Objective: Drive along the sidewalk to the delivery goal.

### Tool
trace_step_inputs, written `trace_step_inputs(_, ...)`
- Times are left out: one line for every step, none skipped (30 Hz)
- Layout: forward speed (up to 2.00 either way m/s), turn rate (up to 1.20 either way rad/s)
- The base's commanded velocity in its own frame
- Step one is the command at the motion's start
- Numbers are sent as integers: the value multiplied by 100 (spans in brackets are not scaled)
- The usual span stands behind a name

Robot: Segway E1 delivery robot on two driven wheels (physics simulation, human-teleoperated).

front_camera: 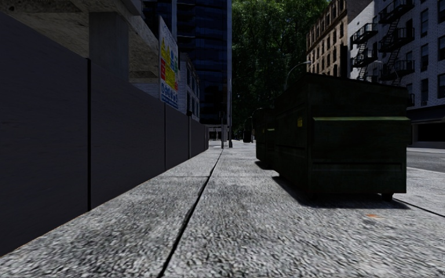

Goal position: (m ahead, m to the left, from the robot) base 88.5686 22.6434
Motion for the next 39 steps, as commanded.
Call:
trace_step_inputs(200,0)
trace_step_inputs(200,0)
trace_step_inputs(200,0)
trace_step_inputs(200,0)
trace_step_inputs(200,0)
trace_step_inputs(200,0)
trace_step_inputs(200,0)
trace_step_inputs(200,0)
trace_step_inputs(200,0)
trace_step_inputs(200,0)
trace_step_inputs(200,0)
trace_step_inputs(200,0)
trace_step_inputs(200,0)
trace_step_inputs(200,0)
trace_step_inputs(200,0)
trace_step_inputs(200,0)
trace_step_inputs(200,0)
trace_step_inputs(200,0)
trace_step_inputs(200,0)
trace_step_inputs(200,0)
trace_step_inputs(200,0)
trace_step_inputs(200,0)
trace_step_inputs(200,0)
trace_step_inputs(200,0)
trace_step_inputs(200,0)
trace_step_inputs(200,0)
trace_step_inputs(200,0)
trace_step_inputs(200,0)
trace_step_inputs(200,0)
trace_step_inputs(200,0)
trace_step_inputs(200,0)
trace_step_inputs(200,0)
trace_step_inputs(200,0)
trace_step_inputs(200,0)
trace_step_inputs(200,0)
trace_step_inputs(200,0)
trace_step_inputs(200,0)
trace_step_inputs(200,0)
trace_step_inputs(200,0)
